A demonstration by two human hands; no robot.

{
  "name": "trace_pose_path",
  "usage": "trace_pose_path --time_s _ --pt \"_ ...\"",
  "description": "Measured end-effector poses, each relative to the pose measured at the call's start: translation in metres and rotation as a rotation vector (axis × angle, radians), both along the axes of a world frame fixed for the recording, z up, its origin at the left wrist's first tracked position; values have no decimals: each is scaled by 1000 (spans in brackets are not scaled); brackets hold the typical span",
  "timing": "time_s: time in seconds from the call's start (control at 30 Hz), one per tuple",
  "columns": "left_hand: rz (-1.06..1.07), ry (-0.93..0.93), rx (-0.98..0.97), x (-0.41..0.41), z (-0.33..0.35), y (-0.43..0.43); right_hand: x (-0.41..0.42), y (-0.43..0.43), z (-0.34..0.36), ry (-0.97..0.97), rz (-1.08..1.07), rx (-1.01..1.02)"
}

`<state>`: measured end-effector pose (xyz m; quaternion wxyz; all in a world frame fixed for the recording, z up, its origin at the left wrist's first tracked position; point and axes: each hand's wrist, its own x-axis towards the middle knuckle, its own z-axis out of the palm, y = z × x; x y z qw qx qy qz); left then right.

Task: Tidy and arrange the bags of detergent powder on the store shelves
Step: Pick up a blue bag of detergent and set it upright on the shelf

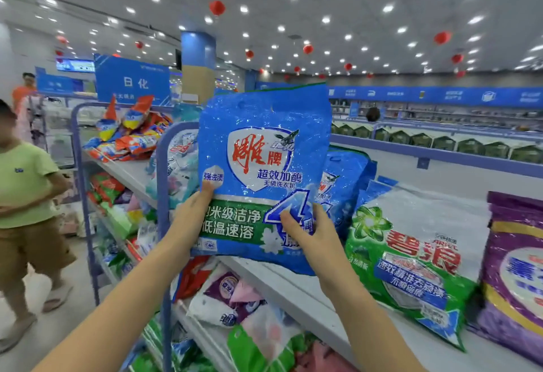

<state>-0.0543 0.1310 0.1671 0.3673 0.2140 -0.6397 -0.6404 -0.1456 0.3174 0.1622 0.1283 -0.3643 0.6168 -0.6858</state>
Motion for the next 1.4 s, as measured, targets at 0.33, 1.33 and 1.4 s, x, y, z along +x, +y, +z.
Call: trace_pose_path --time_s 0.33,1.33,1.4 --pt "-310 34 -35 -91 12 -99 -43 -92 9 -34 -293 -60" --pt "-274 -98 -102 -176 -24 -213 -81 -238 -27 -178 -733 20" --pt "-296 -94 -110 -186 -26 -215 -82 -240 -29 -152 -765 37"
